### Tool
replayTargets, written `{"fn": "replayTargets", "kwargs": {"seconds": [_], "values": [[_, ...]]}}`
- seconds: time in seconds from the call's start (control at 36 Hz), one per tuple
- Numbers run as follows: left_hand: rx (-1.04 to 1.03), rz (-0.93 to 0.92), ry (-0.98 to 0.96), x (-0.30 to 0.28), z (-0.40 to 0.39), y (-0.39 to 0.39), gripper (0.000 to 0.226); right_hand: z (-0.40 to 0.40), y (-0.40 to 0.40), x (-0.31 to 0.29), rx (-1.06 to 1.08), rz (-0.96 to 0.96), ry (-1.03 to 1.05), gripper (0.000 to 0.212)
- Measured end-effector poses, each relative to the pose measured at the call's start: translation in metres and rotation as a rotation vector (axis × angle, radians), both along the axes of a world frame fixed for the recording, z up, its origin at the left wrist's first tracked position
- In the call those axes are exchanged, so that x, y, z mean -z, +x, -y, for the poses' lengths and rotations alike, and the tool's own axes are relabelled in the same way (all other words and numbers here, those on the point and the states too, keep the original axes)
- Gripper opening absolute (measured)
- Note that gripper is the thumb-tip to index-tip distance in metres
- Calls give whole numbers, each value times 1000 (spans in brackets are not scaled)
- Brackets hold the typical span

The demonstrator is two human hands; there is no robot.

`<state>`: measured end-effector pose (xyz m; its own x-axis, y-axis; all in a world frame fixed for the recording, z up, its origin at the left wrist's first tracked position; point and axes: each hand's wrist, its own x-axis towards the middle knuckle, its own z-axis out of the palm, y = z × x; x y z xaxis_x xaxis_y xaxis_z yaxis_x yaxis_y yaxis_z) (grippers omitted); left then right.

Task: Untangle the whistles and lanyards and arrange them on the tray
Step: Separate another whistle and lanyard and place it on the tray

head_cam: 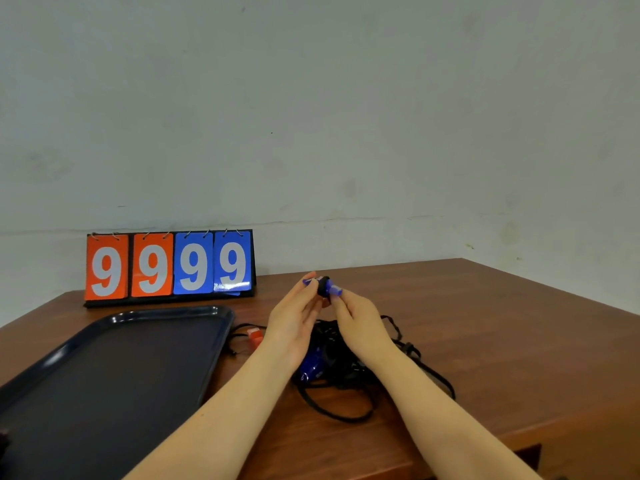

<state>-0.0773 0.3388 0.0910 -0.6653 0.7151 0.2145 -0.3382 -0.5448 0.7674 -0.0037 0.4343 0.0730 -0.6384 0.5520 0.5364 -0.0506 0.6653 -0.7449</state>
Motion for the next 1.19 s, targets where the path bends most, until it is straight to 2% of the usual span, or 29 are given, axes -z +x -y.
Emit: {"fn": "replayTargets", "kwargs": {"seconds": [0.11,0.17,0.25,0.42,0.53,0.69,0.81,0.94,1.03,1.11,1.19], "values": [[-77,-88,-33,0,-1,-3,20,-1,-2,4,-18,125,204,28],[-142,-110,-75,2,-2,-6,17,-2,-2,6,-32,173,260,29],[-237,-192,-151,3,-4,-12,27,-1,0,6,-49,203,312,30],[-421,-584,-307,4,-6,-15,29,2,4,1,-40,107,226,18],[-412,-681,-373,2,-4,-16,29,0,5,-4,-15,-26,86,18],[-196,-552,-316,-3,4,-11,25,-5,9,-12,4,-242,-141,22],[6,-420,-270,-4,7,-8,24,-7,9,-14,-2,-294,-303,23],[10,-383,-261,-3,9,-7,24,-5,9,-15,-93,-256,-462,25],[65,-244,-195,-1,9,-7,23,-5,8,-15,-162,-261,-572,26],[103,-75,-114,-3,7,-4,17,-8,6,-13,-222,-230,-647,16],[88,-34,-85,-3,5,-3,12,-6,5,-12,-254,-222,-626,13]]}}
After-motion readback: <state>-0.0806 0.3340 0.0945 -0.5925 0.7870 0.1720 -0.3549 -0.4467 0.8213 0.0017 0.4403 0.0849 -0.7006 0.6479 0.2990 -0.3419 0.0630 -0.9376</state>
